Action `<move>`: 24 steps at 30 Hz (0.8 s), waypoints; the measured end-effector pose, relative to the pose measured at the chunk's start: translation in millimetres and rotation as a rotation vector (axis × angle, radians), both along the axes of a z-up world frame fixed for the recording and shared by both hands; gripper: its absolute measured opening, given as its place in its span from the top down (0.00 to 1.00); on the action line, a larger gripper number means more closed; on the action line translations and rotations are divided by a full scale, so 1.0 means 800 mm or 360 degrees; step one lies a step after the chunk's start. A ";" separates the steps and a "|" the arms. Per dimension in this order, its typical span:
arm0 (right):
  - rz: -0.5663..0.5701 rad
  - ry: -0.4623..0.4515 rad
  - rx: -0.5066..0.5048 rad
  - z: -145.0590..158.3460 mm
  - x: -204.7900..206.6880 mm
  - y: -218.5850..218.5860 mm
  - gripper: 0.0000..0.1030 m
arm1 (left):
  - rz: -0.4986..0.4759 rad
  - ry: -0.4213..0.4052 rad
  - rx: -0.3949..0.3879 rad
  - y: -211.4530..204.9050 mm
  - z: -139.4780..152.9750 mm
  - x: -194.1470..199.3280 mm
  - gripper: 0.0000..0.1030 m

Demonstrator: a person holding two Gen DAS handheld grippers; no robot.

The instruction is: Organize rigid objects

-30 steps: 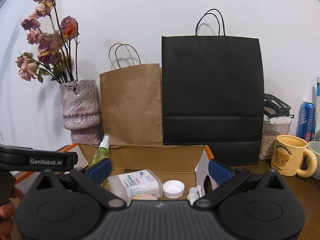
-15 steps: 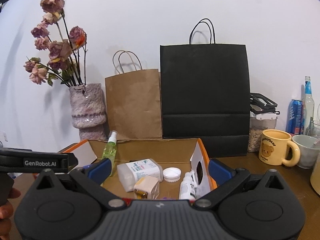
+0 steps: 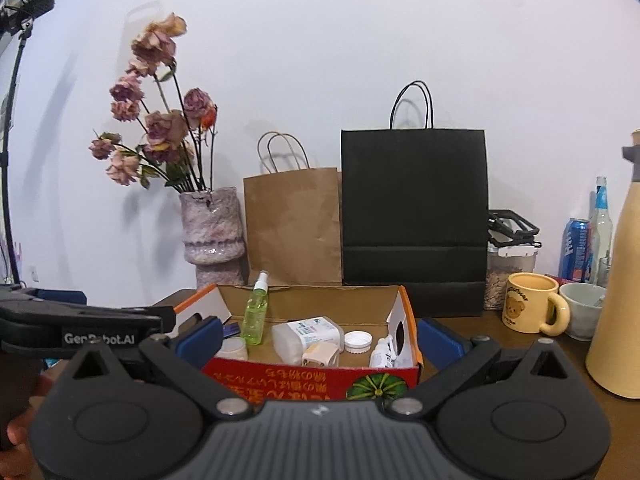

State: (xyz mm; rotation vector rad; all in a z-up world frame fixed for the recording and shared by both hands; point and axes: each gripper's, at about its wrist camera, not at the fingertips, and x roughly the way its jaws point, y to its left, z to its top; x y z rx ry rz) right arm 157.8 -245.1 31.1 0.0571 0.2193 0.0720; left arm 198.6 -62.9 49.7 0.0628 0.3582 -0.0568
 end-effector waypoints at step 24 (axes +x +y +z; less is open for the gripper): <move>0.0079 -0.0003 -0.0081 0.019 -0.192 0.026 0.00 | 0.0010 0.0012 0.0007 0.032 0.000 -0.192 0.00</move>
